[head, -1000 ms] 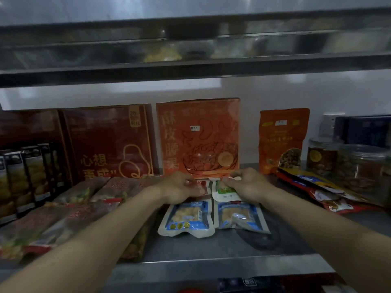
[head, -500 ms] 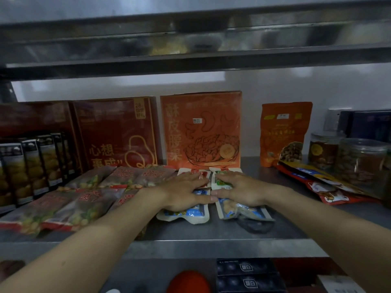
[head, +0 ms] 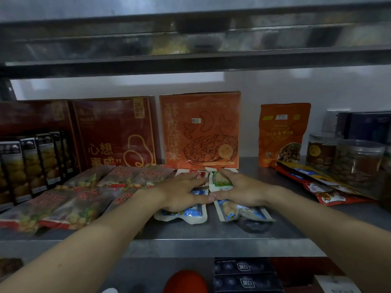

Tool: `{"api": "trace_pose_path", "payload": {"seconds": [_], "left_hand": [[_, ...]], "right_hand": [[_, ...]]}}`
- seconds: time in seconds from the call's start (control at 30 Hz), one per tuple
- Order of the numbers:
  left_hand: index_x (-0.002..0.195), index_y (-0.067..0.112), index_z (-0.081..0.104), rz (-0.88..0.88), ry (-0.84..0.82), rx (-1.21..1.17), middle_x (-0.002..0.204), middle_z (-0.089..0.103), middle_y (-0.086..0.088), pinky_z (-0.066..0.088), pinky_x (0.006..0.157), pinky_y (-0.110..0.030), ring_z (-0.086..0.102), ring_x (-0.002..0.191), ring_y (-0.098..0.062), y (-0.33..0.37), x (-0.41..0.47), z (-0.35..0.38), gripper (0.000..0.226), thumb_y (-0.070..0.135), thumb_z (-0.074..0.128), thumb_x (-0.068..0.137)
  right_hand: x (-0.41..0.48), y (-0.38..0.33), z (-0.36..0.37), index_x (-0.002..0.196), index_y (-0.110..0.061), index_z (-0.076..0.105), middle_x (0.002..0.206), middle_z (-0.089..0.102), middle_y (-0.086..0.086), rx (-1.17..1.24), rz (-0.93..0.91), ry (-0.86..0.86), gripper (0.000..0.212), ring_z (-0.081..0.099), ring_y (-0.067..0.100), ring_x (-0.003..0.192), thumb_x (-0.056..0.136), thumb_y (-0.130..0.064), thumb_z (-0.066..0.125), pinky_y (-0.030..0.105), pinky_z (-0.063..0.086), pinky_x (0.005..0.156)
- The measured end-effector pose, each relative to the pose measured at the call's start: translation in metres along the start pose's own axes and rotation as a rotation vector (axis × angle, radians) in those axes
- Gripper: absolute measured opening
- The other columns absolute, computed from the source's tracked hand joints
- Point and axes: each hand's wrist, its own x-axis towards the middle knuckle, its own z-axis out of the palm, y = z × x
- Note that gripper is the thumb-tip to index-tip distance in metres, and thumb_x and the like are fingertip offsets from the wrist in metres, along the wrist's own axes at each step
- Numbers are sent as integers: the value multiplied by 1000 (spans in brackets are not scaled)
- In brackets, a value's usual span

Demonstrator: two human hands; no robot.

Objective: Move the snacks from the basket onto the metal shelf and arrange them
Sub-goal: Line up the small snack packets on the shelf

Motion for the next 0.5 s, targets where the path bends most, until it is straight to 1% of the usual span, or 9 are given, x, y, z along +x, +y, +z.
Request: {"api": "trace_pose_path", "payload": {"seconds": [0.07, 0.13, 0.2, 0.27, 0.3, 0.37, 0.4, 0.43, 0.5], "left_hand": [[154, 38, 13, 5, 12, -1, 163, 1, 12, 3, 120, -38, 0, 150, -11, -1, 2, 0, 83, 78, 35, 85], [154, 38, 15, 11, 23, 18, 163, 4, 12, 6, 122, -40, 4, 150, -12, -3, 4, -1, 85, 81, 34, 82], [152, 38, 23, 31, 51, 21, 162, 15, 12, 13, 121, -42, 12, 149, -14, -3, 4, -4, 82, 80, 35, 83], [149, 34, 35, 63, 102, -11, 156, 31, 10, 24, 117, -39, 26, 145, -16, 0, 4, -9, 73, 74, 38, 87], [147, 32, 39, 68, 127, -25, 153, 36, 8, 27, 115, -37, 31, 142, -16, 1, 4, -12, 69, 70, 39, 89], [145, 29, 41, 66, 154, -31, 150, 42, 4, 32, 110, -33, 38, 137, -17, 3, 6, -15, 65, 66, 41, 91], [146, 29, 41, 68, 155, -23, 150, 43, 4, 34, 109, -32, 39, 137, -18, 3, 8, -15, 65, 64, 43, 92], [146, 29, 40, 73, 149, -13, 150, 43, 4, 34, 109, -32, 39, 137, -18, 3, 9, -16, 65, 63, 46, 92], [147, 32, 40, 83, 126, -4, 151, 42, 6, 34, 110, -32, 39, 138, -18, 4, 12, -14, 63, 60, 50, 92]], "right_hand": [[-1, 1, -1, 158, -24, 6, 162, 19, -4, 27, 0, 16, 109, 20, 17, 148, 77, -61, 70, 30, 22, 118], [1, 4, -2, 157, -24, 13, 158, 29, -6, 84, -3, 24, 109, 28, 15, 144, 74, -59, 75, 31, 27, 117], [4, 7, -5, 153, -26, 24, 147, 44, -9, 196, 9, 51, 96, 44, 13, 133, 77, -52, 77, 27, 35, 111], [6, 11, -12, 140, -28, 41, 125, 57, -13, 314, 37, 160, 70, 58, 8, 111, 81, -43, 76, 24, 46, 96], [7, 13, -16, 127, -28, 48, 115, 61, -12, 368, 62, 230, 52, 60, 3, 98, 84, -37, 75, 21, 48, 84], [8, 20, -23, 108, -22, 54, 105, 63, -7, 445, 106, 330, 26, 54, -2, 80, 89, -24, 71, 14, 43, 66], [8, 23, -26, 102, -22, 52, 98, 61, -7, 464, 118, 343, 20, 50, -3, 75, 91, -19, 68, 11, 39, 60], [8, 27, -27, 101, -22, 50, 90, 57, -10, 469, 123, 339, 21, 47, -3, 71, 92, -16, 67, 9, 36, 55], [6, 31, -26, 103, -22, 48, 82, 50, -13, 465, 146, 329, 25, 44, -2, 69, 91, -15, 69, 8, 35, 54]]}}
